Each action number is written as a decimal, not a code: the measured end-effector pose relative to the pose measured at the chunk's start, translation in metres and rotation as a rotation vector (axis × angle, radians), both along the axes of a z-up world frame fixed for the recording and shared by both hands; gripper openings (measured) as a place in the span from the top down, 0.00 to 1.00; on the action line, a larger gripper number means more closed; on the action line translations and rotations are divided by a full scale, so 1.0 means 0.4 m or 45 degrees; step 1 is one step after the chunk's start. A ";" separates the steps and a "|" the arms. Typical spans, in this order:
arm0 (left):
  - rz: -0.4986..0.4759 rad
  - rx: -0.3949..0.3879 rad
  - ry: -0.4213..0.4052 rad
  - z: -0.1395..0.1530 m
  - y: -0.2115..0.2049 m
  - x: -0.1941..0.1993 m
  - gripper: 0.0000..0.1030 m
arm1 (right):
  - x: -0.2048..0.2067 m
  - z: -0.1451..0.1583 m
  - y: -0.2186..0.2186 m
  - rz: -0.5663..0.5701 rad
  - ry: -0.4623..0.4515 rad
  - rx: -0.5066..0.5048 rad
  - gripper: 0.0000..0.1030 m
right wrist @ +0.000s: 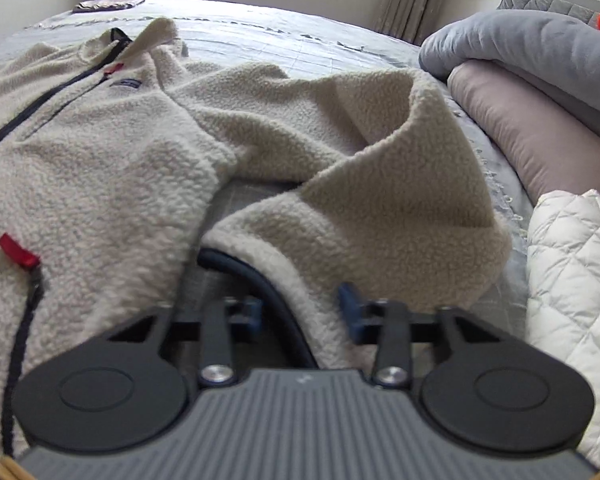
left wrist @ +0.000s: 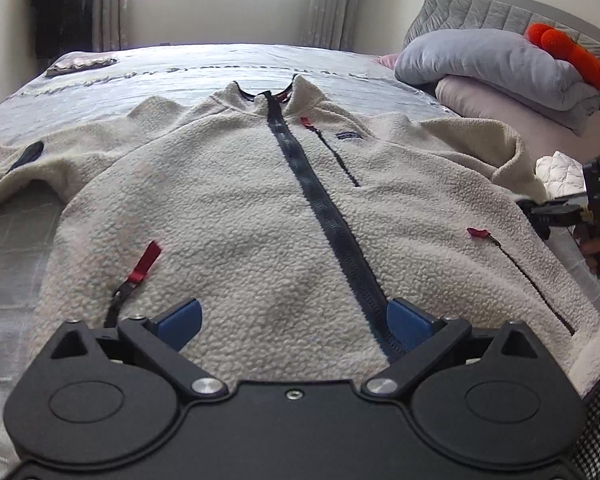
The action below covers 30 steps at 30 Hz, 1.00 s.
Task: Fold large clothes
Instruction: 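Close the right tool on the sleeve cuff and lift it, then carry the sleeve across the jacket body and open the right tool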
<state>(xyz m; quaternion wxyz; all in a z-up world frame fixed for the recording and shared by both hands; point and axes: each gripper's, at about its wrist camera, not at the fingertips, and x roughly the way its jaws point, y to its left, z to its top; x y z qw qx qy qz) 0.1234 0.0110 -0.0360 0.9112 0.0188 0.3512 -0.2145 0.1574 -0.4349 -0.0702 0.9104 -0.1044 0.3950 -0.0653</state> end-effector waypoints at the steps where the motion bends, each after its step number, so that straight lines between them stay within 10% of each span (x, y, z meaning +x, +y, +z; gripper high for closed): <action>1: -0.012 0.020 -0.014 0.005 -0.018 0.009 0.03 | 0.006 0.024 -0.013 0.003 -0.016 0.017 0.87; 13: -0.282 0.224 -0.299 0.000 -0.360 0.281 0.06 | -0.015 0.503 -0.358 -0.393 -0.453 0.053 0.89; 16: -0.331 0.207 -0.341 -0.022 -0.450 0.369 0.22 | 0.001 0.558 -0.455 -0.506 -0.497 0.075 0.90; 20: -0.324 0.014 -0.208 -0.053 -0.545 0.492 0.49 | 0.030 0.561 -0.548 -0.639 -0.506 0.050 0.90; 30: -0.323 -0.063 -0.099 -0.127 -0.792 0.591 0.46 | 0.060 0.368 -0.743 -0.886 -0.328 0.138 0.89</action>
